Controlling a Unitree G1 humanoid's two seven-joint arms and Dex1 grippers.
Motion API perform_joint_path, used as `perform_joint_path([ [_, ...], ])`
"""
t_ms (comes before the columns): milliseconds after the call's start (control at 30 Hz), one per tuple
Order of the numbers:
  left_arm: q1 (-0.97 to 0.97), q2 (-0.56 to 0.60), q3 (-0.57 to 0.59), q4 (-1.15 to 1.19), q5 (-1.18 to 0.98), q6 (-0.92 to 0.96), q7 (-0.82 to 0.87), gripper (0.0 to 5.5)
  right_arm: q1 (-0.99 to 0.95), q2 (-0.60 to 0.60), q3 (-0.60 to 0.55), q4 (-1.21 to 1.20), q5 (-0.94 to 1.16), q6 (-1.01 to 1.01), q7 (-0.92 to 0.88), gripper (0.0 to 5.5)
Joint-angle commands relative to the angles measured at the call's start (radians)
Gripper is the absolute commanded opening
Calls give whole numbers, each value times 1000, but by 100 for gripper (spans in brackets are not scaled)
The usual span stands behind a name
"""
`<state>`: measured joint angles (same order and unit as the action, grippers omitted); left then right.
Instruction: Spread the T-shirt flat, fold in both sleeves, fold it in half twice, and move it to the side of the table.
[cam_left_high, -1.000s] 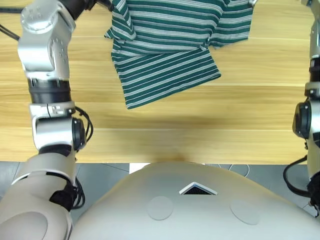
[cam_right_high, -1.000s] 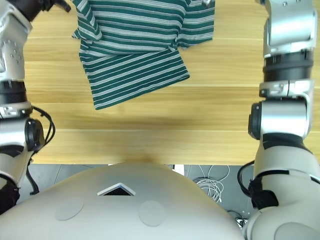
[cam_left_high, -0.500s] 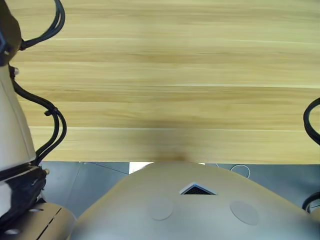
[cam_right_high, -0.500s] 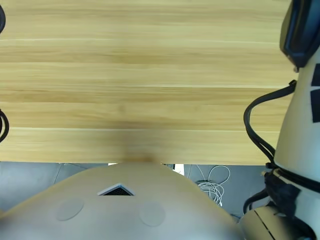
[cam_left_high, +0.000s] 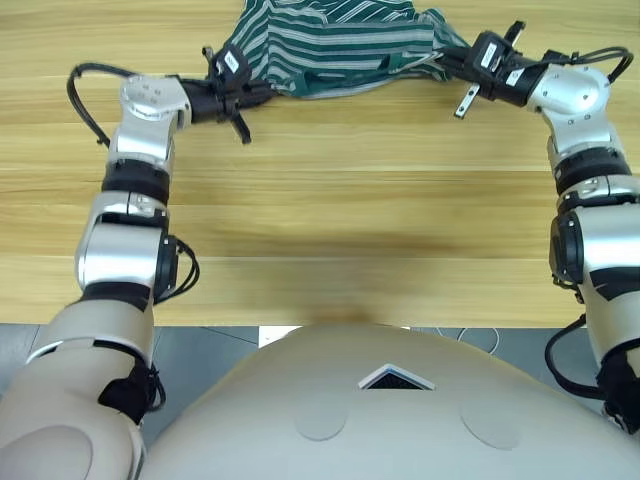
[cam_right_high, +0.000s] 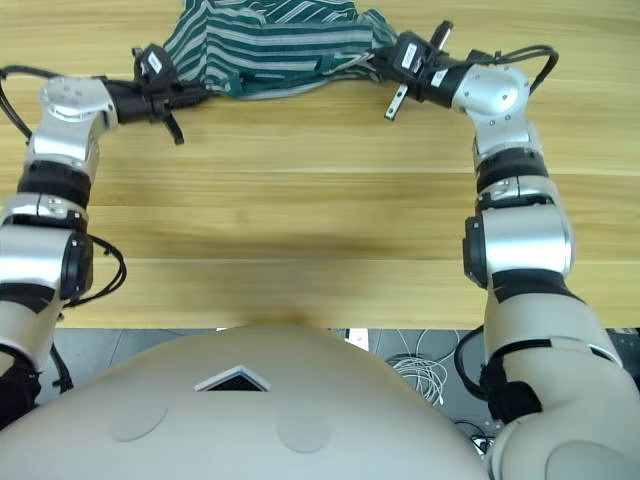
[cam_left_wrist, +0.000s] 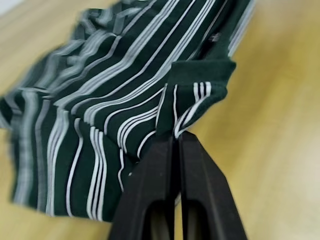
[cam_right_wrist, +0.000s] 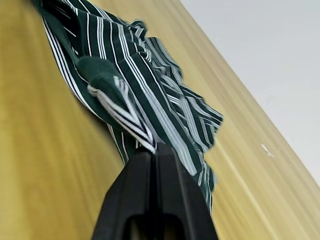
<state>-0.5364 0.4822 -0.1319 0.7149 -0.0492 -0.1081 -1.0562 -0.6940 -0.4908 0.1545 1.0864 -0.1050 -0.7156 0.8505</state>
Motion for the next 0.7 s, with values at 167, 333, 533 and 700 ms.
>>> perform_joint_path([
  [167,508,271,98,-932,-306,244,-206,2,532,-394,-20,-878,320,132,381,0],
  [333,694,279,38,-1036,-167,160,-141,2,799,-490,-38,-1169,231,180,349,0],
  [533,915,377,21,-1134,-5,66,-94,51,1007,-541,-86,-1308,108,259,276,60],
  [700,1149,468,111,-1302,39,0,-80,134,1045,-583,-220,-1246,221,261,286,153],
])
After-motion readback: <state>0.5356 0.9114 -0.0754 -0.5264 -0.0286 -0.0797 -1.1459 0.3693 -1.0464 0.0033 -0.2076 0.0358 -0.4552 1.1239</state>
